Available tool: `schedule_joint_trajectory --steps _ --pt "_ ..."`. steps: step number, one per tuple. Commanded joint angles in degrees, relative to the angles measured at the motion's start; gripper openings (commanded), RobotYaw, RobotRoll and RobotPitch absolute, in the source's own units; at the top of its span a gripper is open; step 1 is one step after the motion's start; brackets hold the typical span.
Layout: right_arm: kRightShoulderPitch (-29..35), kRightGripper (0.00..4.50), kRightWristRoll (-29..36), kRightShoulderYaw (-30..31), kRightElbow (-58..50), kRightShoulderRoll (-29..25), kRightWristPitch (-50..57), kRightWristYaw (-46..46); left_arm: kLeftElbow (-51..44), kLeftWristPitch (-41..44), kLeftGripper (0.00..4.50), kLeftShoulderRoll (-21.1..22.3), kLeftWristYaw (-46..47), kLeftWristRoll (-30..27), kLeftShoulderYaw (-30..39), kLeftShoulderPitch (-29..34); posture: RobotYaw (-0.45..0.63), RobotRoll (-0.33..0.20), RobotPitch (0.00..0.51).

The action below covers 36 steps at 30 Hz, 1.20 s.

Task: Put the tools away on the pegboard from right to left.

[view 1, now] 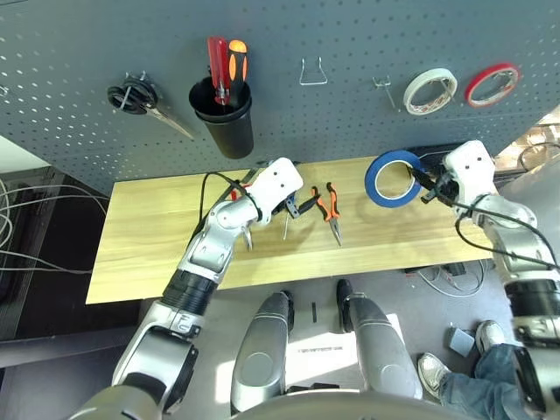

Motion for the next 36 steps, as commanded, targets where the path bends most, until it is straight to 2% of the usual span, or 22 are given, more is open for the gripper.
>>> schedule_joint_trajectory --steps 1,8,15,20,30,36 --pt "1.17 0.7 -0.59 1.36 -5.89 -0.6 -2.26 0.68 0.69 -1.21 4.5 -0.26 0.25 -0.1 -0.14 0.05 0.08 0.0 0.29" --pt "-0.39 0.7 -0.75 -0.34 -11.72 -0.32 -3.47 -1.94 1.38 -1.76 4.5 -0.7 0.66 -0.21 -0.3 -0.08 0.08 0.0 0.294" --pt "-4.91 0.7 -0.33 -3.23 -10.82 1.02 -3.07 -7.28 1.93 -2.03 4.5 -0.87 1.01 -0.26 -0.18 -0.09 0.08 0.0 0.292" --pt "-7.76 0.7 -0.8 -2.97 -9.65 1.2 -2.74 -8.94 2.01 -1.97 4.5 -0.64 1.2 -0.22 -0.04 -0.21 0.09 0.0 0.289" --pt "-13.79 0.7 -3.52 -1.23 0.69 4.8 -1.2 -13.71 2.38 -1.67 4.5 -0.81 1.83 -0.19 0.02 -0.87 0.11 0.0 0.284" --pt "-17.84 0.7 -6.7 1.82 11.23 6.93 -3.06 -15.6 2.59 -1.52 4.5 -0.74 2.34 -0.05 0.13 -1.23 0.13 0.0 0.281"
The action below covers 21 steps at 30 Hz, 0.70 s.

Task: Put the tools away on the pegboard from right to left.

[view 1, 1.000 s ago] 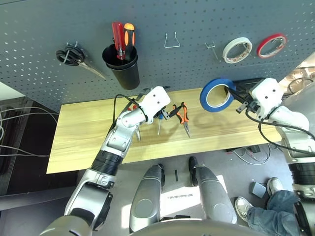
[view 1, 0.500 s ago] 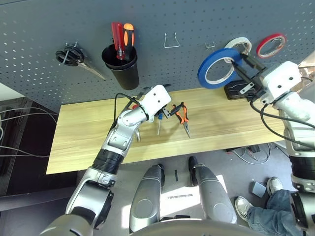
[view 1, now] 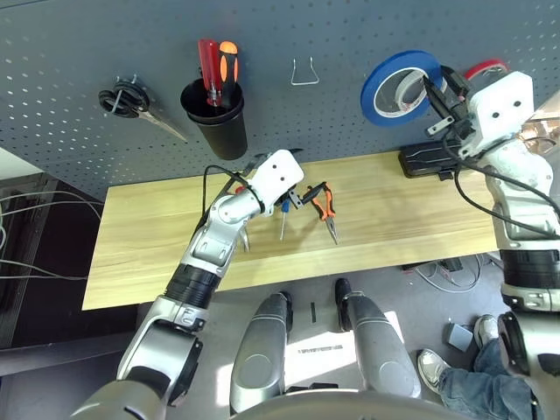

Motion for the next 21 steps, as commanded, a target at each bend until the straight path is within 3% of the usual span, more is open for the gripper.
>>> schedule_joint_trajectory --steps 1,2,5,13,17,21 --pt "-1.56 0.7 -1.97 1.83 5.28 1.18 -1.09 -1.26 1.02 0.24 4.5 -0.16 0.25 0.09 0.06 0.75 0.13 0.0 0.281" --pt "-1.92 0.7 -2.11 2.32 6.63 1.66 -0.64 -1.08 0.98 0.27 4.5 -0.13 0.28 0.11 0.03 0.83 0.13 0.0 0.281" --pt "-2.03 1.66 -2.37 2.78 8.45 2.36 -1.08 -1.31 0.94 0.41 4.5 -0.12 0.45 0.12 -0.07 0.91 0.14 0.0 0.283" --pt "7.6 4.36 1.26 4.77 0.75 1.34 2.38 6.63 -0.21 3.1 4.5 0.96 -0.44 0.14 -0.04 1.39 0.14 0.0 0.295" --pt "12.35 4.44 5.72 5.52 0.04 1.93 18.2 12.45 0.27 3.77 4.5 2.3 -1.76 0.68 -0.5 0.92 0.13 0.0 0.298" --pt "10.78 4.44 11.93 2.45 1.43 8.71 41.87 8.32 1.02 5.1 4.5 4.94 -5.54 1.7 -2.12 -0.16 0.12 0.0 0.301"
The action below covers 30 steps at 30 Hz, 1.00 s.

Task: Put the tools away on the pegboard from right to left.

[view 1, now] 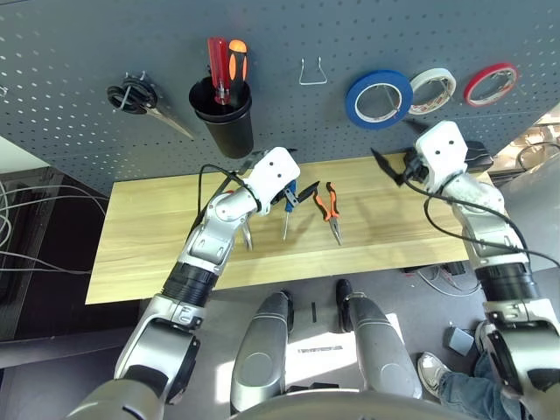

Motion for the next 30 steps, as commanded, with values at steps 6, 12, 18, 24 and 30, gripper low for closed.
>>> schedule_joint_trajectory --steps 6,12,18,24,30 --pt "-10.3 4.44 4.86 -4.38 11.97 14.23 25.02 -13.12 2.11 3.31 4.5 6.19 -10.91 3.68 -6.05 -2.13 0.14 0.0 0.301" --pt "-19.15 4.44 2.22 -2.03 28.7 17.64 22.37 -15.8 1.6 7.99 4.5 8.71 -16.06 5.86 -9.07 -2.11 0.18 0.0 0.3" --pt "-23.31 4.44 1.15 -2.61 38.3 18.99 18.68 -18.81 -1.17 11.05 4.5 8.51 -16.33 5.93 -8.74 -0.36 0.2 0.0 0.305" --pt "-25.95 4.44 1.2 -3.67 45.61 20.64 16.11 -20.8 -3.07 12.8 4.5 8.74 -16.15 5.64 -8.34 1.44 0.21 0.0 0.307" --pt "-29.27 4.44 0.75 -4.27 52.75 23.09 12.61 -23.24 -3.27 13.9 4.5 8.81 -16.31 5.56 -8.32 1.75 0.21 0.0 0.31"
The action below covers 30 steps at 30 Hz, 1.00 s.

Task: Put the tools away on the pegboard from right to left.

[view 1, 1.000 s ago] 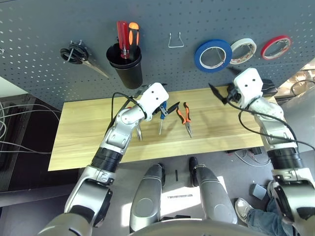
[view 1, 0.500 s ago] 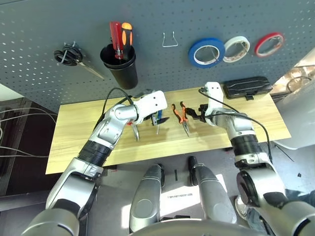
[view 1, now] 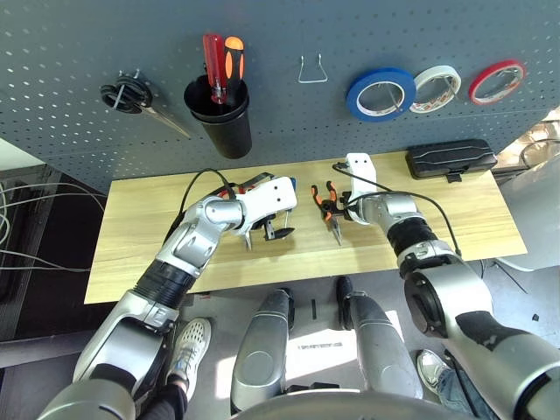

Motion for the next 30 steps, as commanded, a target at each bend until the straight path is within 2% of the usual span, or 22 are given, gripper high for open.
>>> schedule_joint_trajectory --steps 1,6,7,9,14,15,24,28,30 --pt "-0.44 4.44 -0.54 -0.44 4.97 1.71 -1.29 -1.44 -0.57 0.74 4.5 0.37 -0.49 0.1 -0.43 1.17 0.21 0.0 0.31" --pt "-2.37 4.44 -1.74 0.18 8.58 2.5 -1.48 -2.33 -0.53 1.35 4.5 0.25 -0.89 -0.03 -0.58 1.01 0.21 0.0 0.31" --pt "-2.67 4.27 -2.1 0.41 9.08 2.55 -1.28 -2.29 -0.56 1.38 4.5 0.25 -0.97 -0.12 -0.51 1.04 0.21 0.0 0.31" --pt "-3.0 3.82 -2.6 0.53 9.68 2.53 -1.04 -2.33 -0.8 1.52 4.5 0.22 -1.03 -0.21 -0.44 1.18 0.22 0.0 0.309" --pt "-3.38 2.1 -3.43 0.73 10.15 2.18 0.57 -1.96 -1.22 1.92 4.5 0.21 -0.88 -0.57 -0.11 1.51 0.22 0.0 0.309" --pt "-3.43 1.91 -3.54 0.81 9.97 2.14 1.02 -1.73 -1.24 1.93 4.5 0.14 -0.73 -0.66 0.0 1.54 0.22 0.0 0.309" --pt "-3.4 1.9 -5.39 4.24 4.11 0.06 2.7 5.9 -1.13 0.89 4.5 -1.71 2.65 -1.95 2.27 1.15 0.2 0.0 0.299" --pt "1.27 1.9 -5.31 8.35 -9.17 -3.73 0.73 16.37 -1.82 -0.74 4.5 -2.9 5.46 -3.21 4.85 1.8 0.19 0.0 0.3" --pt "5.53 1.9 -5.31 10.13 -18.96 -7.05 -0.66 20.24 -2.04 -1.99 4.5 -3.27 7.29 -3.76 6.34 2.32 0.19 0.0 0.301"
